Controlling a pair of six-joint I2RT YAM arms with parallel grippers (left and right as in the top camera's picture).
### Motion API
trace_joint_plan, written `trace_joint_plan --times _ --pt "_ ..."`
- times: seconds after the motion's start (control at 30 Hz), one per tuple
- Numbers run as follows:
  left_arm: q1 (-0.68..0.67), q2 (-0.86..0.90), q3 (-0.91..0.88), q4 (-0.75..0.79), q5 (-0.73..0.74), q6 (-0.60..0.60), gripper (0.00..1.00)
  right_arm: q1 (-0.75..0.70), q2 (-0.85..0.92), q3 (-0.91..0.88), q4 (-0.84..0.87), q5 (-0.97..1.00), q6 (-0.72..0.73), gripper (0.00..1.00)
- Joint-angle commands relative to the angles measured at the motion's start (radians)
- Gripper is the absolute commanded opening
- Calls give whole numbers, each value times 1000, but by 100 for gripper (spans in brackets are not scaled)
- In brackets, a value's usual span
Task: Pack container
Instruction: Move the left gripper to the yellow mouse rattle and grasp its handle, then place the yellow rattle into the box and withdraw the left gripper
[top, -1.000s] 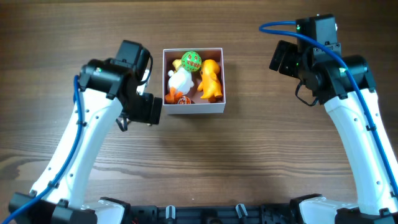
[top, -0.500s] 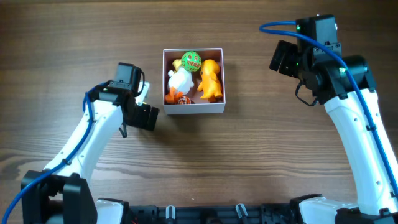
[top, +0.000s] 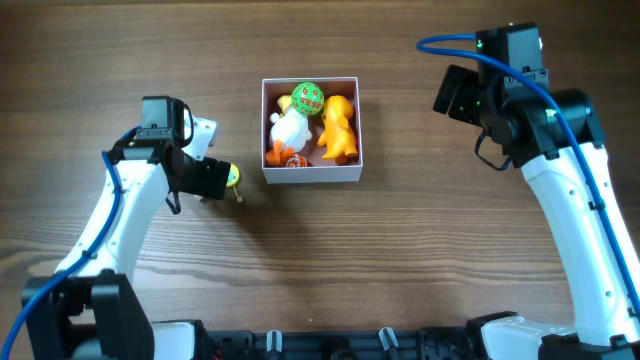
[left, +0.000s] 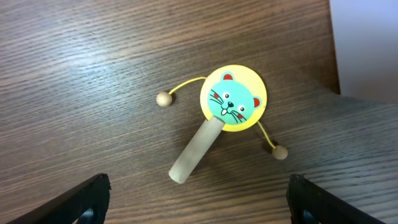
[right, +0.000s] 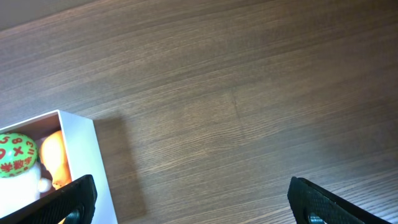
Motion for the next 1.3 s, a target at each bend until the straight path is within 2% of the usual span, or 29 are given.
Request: trace_joint_plan --times 0.0,0.33,0.47,0.83,0.87,0.9,1.03,1.2,1.27 --pt "10 69 -11 -1 34 37 92 2 -3 6 0 17 -5 100" --pt "10 266 -13 14 33 34 91 2 -3 6 0 17 -5 100" --pt "10 285 -13 25 33 34 84 2 -3 6 0 17 -5 100" --pt "10 284 -11 55 22 34 27 2 -3 6 0 17 -5 100" --pt "10 284 -9 55 22 34 16 2 -3 6 0 17 -5 100" --pt "10 284 -8 55 22 34 11 2 -3 6 0 17 -5 100" --pt "8 271 33 28 22 34 4 2 -3 6 0 17 -5 100" --pt "-5 215 168 -80 23 33 4 2 -3 6 0 17 -5 100" --pt "-24 184 247 -133 23 -6 4 2 -3 6 0 17 -5 100"
